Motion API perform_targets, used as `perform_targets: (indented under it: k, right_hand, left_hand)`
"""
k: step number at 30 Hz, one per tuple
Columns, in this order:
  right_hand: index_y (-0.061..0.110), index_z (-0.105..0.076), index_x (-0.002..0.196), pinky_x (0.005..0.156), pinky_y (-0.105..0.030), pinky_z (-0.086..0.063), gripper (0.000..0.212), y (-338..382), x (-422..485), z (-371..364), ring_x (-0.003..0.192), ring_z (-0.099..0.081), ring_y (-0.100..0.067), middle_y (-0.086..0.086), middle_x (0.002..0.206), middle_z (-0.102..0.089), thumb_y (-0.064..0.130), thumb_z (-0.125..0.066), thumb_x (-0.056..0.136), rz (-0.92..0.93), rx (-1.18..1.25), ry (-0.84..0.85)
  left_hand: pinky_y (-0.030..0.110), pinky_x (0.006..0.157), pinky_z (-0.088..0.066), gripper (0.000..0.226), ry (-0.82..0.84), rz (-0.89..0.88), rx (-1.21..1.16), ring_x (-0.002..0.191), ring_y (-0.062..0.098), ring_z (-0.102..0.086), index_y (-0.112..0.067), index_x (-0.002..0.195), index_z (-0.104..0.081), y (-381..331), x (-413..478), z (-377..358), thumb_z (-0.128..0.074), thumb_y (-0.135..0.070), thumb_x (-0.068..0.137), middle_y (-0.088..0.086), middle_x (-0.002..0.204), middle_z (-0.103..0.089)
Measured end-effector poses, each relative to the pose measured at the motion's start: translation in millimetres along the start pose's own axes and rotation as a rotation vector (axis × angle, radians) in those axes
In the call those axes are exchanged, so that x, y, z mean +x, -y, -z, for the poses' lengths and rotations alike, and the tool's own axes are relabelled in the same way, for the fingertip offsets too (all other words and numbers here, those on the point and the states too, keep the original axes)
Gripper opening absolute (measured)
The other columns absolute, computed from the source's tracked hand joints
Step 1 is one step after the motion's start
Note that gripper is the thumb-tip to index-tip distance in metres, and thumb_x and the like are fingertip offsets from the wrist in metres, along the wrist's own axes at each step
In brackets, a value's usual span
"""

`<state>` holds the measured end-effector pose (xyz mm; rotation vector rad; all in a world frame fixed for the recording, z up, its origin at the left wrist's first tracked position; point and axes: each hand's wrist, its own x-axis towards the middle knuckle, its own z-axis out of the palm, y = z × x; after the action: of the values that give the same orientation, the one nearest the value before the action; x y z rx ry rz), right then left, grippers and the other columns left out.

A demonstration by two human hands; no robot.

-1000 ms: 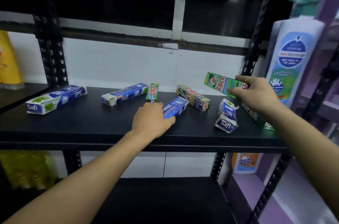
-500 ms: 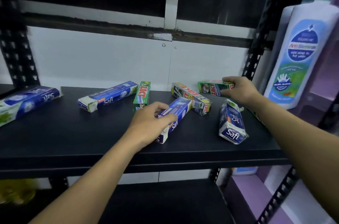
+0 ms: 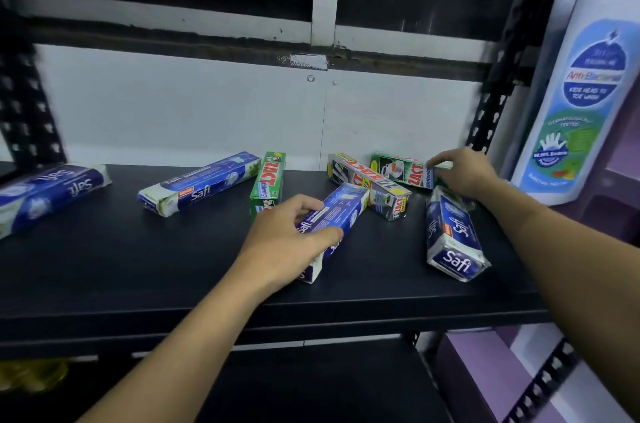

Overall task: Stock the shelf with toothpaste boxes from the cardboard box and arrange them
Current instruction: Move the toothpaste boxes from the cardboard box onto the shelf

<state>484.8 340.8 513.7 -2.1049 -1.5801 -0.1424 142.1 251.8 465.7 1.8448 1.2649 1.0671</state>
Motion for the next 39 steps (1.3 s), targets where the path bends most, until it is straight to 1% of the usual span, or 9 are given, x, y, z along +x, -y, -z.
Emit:
perform_targets:
  k: [6,10,14,19,23,27,32,35,39]
  right_hand:
    - [0.023,-0.069,0.116,0.070,-0.027,-0.041,0.026,10,-7,0,0.090,-0.057,-0.020,-0.007,0.119,-0.068,0.028,-0.056,0.094,0.041,-0.030,0.082]
    - [0.022,-0.068,0.118,0.076,-0.029,-0.041,0.027,25,-25,8,0.107,-0.059,-0.028,-0.008,0.125,-0.065,0.030,-0.058,0.094,0.119,-0.018,0.081]
    - [0.023,-0.066,0.121,0.077,-0.027,-0.037,0.030,52,-57,25,0.095,-0.057,-0.024,-0.008,0.126,-0.064,0.031,-0.057,0.094,0.225,0.014,0.067]
    - [0.025,-0.064,0.126,0.091,-0.030,-0.042,0.034,83,-114,36,0.116,-0.057,-0.026,-0.002,0.129,-0.064,0.031,-0.059,0.092,0.360,0.041,0.041]
    - [0.025,-0.065,0.122,0.095,-0.035,-0.048,0.036,97,-167,32,0.111,-0.061,-0.024,0.001,0.121,-0.068,0.031,-0.058,0.087,0.475,0.069,-0.023]
    - [0.024,-0.063,0.122,0.096,-0.045,-0.047,0.045,107,-220,23,0.112,-0.059,-0.029,0.002,0.124,-0.065,0.039,-0.052,0.081,0.541,0.062,-0.024]
    - [0.023,-0.065,0.121,0.098,-0.046,-0.044,0.038,119,-286,-9,0.115,-0.053,-0.027,0.005,0.128,-0.063,0.027,-0.064,0.083,0.591,0.182,-0.149]
    - [0.019,-0.068,0.116,0.095,-0.046,-0.045,0.034,131,-323,-39,0.110,-0.052,-0.027,0.004,0.125,-0.064,0.021,-0.068,0.082,0.629,0.234,-0.197]
    - [0.017,-0.068,0.117,0.093,-0.043,-0.046,0.033,139,-368,-81,0.109,-0.050,-0.025,0.001,0.124,-0.063,0.020,-0.067,0.084,0.647,0.217,-0.132]
  left_hand:
    - [0.012,0.081,-0.044,0.034,-0.015,0.000,0.028,0.095,-0.013,-0.059,-0.035,0.106,-0.066,-1,0,0,-0.077,-0.039,0.074,-0.025,0.102,-0.066]
    - [0.010,0.077,-0.042,0.034,-0.009,-0.002,0.044,0.097,-0.012,-0.057,-0.034,0.107,-0.066,-3,-1,0,-0.076,-0.039,0.075,-0.024,0.104,-0.065]
    - [0.009,0.074,-0.043,0.031,-0.024,-0.017,0.070,0.093,-0.013,-0.058,-0.033,0.106,-0.067,-5,-3,1,-0.075,-0.037,0.076,-0.024,0.101,-0.065]
    - [0.028,0.089,-0.053,0.026,-0.111,-0.090,0.191,0.094,-0.001,-0.065,-0.030,0.100,-0.069,-11,-8,-3,-0.073,-0.041,0.077,-0.019,0.101,-0.071]
    - [0.031,0.089,-0.052,0.031,-0.281,-0.167,0.195,0.096,0.004,-0.064,-0.029,0.103,-0.070,-15,-27,1,-0.068,-0.046,0.077,-0.018,0.105,-0.070]
    - [0.033,0.096,-0.047,0.037,-0.309,-0.352,0.338,0.110,0.006,-0.059,-0.027,0.111,-0.068,-9,-71,12,-0.065,-0.045,0.079,-0.016,0.121,-0.067]
    - [0.033,0.095,-0.041,0.037,-0.361,-0.527,0.535,0.112,0.010,-0.053,-0.023,0.115,-0.065,18,-136,29,-0.066,-0.037,0.081,-0.016,0.124,-0.064]
    - [0.032,0.093,-0.039,0.036,-0.332,-0.530,0.665,0.111,0.014,-0.053,-0.020,0.115,-0.065,43,-165,34,-0.066,-0.033,0.081,-0.013,0.125,-0.064]
    - [0.035,0.093,-0.040,0.036,-0.265,-0.395,0.799,0.112,0.015,-0.051,-0.020,0.118,-0.062,81,-199,31,-0.059,-0.037,0.086,-0.010,0.120,-0.065]
